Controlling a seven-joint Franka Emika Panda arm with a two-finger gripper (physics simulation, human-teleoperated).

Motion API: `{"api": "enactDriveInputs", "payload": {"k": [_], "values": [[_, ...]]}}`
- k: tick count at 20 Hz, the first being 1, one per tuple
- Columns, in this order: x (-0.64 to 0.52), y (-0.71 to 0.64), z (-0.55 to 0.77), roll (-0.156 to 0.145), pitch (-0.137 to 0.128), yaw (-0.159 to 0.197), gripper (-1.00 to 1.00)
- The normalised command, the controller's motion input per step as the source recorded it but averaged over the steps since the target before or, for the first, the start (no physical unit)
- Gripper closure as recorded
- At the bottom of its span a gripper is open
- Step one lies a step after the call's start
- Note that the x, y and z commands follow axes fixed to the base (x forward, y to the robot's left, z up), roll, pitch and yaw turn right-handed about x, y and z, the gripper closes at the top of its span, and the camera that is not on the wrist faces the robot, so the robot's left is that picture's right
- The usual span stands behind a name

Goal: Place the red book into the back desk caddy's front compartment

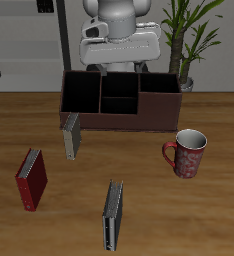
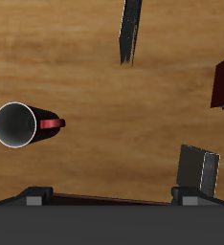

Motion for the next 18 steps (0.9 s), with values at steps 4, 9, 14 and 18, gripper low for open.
{"api": "enactDriveInputs", "payload": {"k": [4, 9, 14, 18], "values": [[0.22, -0.28, 0.27, 0.045, -0.038, 0.061, -1.00], [0.36, -0.44, 0.12, -0.054, 0.015, -0.029, -1.00], [0.52, -0.55, 0.08, -0.003, 0.034, 0.046, -1.00], [0.52, -0.55, 0.00, 0.011, 0.017, -0.029, -1.00]]}}
